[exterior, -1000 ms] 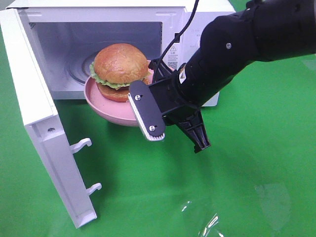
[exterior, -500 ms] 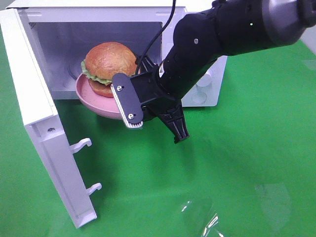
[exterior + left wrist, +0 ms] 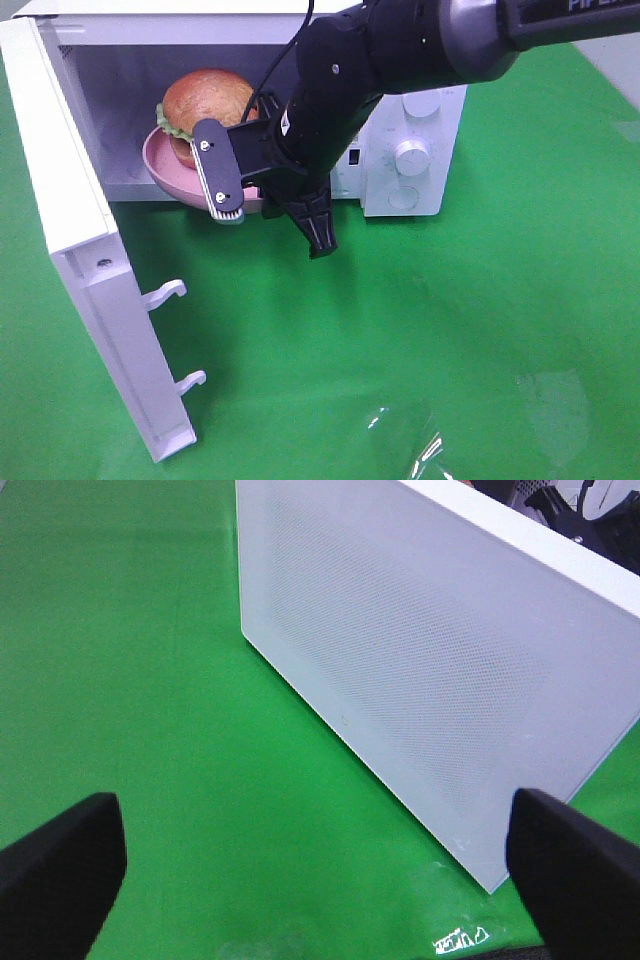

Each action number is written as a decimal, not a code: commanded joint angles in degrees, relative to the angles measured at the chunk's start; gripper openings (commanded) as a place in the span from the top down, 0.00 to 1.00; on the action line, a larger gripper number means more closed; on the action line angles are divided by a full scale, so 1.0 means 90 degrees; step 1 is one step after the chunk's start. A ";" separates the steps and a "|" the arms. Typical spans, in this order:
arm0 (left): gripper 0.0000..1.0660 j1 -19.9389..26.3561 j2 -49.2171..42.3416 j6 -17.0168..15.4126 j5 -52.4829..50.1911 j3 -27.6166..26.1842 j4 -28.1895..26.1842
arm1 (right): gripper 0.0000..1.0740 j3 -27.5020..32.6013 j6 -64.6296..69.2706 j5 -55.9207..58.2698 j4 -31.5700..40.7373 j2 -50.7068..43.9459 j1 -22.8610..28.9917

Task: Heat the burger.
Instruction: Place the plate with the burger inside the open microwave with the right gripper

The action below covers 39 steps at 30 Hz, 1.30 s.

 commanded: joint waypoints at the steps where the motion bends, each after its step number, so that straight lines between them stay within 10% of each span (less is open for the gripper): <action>1: 0.11 0.0013 -0.0025 0.0000 -0.0013 0.0019 -0.0070 | 1.00 -0.0477 0.0497 -0.0127 -0.0350 0.0095 -0.0064; 39: 0.11 0.0013 -0.0025 0.0000 -0.0013 0.0019 -0.0070 | 0.98 -0.2597 0.0840 0.0159 -0.0834 0.1604 -0.0159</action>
